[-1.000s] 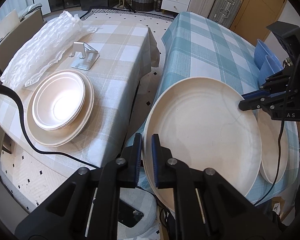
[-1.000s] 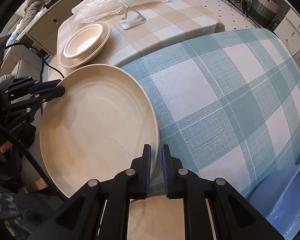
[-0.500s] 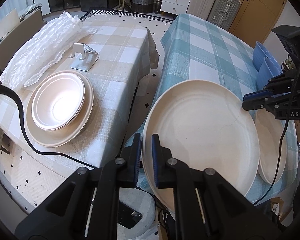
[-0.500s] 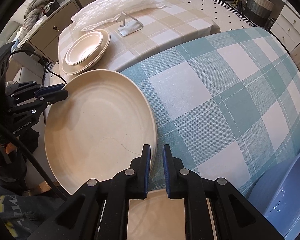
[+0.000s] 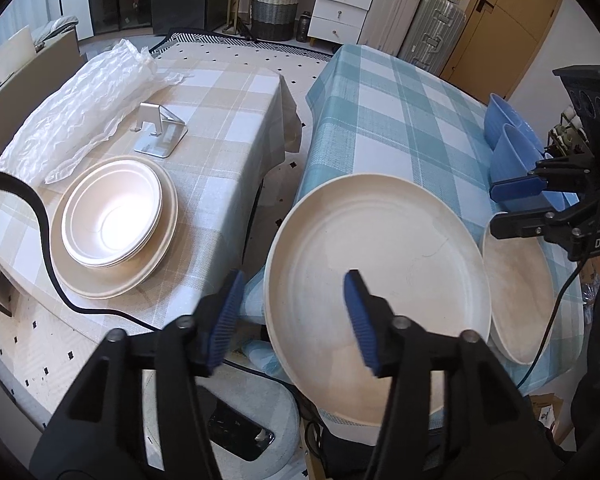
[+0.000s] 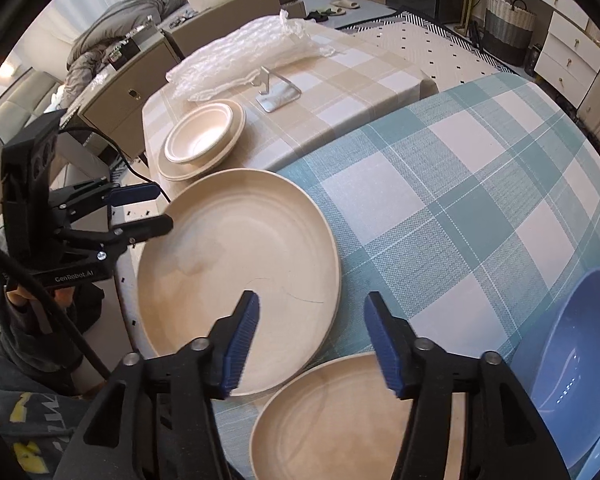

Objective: Organize plates and bowls

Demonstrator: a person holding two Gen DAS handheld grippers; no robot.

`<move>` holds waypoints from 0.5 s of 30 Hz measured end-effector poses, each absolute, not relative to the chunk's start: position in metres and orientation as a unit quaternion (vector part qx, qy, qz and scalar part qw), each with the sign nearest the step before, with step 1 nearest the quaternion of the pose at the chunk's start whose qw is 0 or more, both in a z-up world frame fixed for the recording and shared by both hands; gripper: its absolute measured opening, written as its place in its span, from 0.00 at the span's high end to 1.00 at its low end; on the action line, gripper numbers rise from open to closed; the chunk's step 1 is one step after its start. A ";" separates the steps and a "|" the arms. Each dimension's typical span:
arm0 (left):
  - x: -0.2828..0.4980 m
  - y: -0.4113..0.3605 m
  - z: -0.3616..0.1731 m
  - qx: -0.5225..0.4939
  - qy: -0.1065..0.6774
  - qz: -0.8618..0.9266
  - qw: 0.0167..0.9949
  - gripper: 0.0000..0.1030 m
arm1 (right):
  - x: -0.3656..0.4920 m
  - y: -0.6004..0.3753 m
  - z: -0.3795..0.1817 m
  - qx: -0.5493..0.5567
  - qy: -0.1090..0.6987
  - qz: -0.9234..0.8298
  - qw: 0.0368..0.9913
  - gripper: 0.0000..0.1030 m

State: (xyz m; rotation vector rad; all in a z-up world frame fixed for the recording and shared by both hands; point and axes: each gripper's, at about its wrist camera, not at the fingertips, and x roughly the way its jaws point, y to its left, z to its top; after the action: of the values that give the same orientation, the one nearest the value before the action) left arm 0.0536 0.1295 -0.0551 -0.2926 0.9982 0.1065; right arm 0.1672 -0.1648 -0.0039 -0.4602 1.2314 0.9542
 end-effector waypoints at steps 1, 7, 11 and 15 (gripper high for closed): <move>0.052 0.129 -0.054 -0.142 0.474 0.048 0.868 0.45 | 0.165 -0.167 -0.001 -0.202 0.547 0.428 0.691 0.31; 0.042 0.128 -0.047 -0.148 0.462 0.042 0.874 0.28 | 0.153 -0.183 0.005 -0.173 0.531 0.434 0.707 0.17; 0.036 0.125 -0.045 -0.144 0.457 0.042 0.877 0.26 | 0.144 -0.195 0.009 -0.154 0.515 0.431 0.725 0.15; 0.030 0.119 -0.044 -0.137 0.450 0.038 0.882 0.24 | 0.129 -0.208 0.014 -0.148 0.486 0.411 0.757 0.12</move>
State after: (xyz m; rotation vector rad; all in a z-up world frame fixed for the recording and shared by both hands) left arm 0.0296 0.1195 -0.0441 -0.2851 0.9376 0.0795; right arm 0.1288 -0.2079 0.0142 -0.3225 1.0601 0.8961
